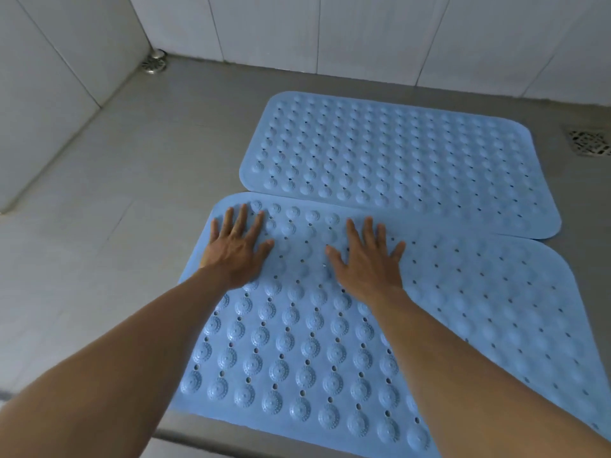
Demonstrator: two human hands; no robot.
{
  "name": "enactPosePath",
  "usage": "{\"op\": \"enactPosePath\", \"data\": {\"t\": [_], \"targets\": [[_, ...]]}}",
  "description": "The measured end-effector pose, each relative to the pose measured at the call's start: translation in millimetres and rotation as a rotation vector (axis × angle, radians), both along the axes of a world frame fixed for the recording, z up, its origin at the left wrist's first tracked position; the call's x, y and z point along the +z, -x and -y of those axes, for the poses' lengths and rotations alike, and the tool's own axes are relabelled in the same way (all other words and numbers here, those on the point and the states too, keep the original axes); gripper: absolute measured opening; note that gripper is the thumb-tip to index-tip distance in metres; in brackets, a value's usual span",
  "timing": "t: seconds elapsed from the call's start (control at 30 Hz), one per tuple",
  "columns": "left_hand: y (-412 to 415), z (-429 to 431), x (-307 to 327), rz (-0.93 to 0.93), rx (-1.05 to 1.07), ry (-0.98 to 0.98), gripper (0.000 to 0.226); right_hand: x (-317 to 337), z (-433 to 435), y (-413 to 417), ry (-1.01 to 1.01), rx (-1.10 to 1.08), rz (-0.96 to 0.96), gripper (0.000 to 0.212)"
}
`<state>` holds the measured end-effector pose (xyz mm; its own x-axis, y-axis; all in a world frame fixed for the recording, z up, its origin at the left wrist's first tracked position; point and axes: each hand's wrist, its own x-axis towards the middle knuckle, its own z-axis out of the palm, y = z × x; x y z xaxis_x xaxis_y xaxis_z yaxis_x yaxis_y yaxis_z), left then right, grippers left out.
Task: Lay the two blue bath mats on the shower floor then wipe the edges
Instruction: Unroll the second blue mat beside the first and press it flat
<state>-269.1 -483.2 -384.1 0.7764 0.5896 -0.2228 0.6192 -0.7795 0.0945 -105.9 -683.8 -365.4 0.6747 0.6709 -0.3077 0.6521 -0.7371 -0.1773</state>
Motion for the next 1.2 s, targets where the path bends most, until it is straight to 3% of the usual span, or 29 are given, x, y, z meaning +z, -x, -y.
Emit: {"op": "enactPosePath", "data": {"t": [0.2,0.37,0.6,0.77,1.2], "targets": [[-8,-9,-7,0.048,0.021,-0.022,0.083,-20,-16,3,0.053,0.019,0.077,0.079],[-25,-3,-4,0.017,0.054,-0.031,0.077,-20,-30,7,0.015,0.102,0.107,0.075],[-26,-1,-5,0.010,0.077,-0.027,0.072,-15,-44,5,-0.025,0.052,0.143,0.080],[-36,-1,1,0.012,0.079,-0.011,0.080,-12,-77,1,-0.063,0.010,0.235,0.067],[-39,-3,-2,0.063,0.041,-0.013,0.074,-30,-81,-4,-0.100,0.111,0.172,0.065]]}}
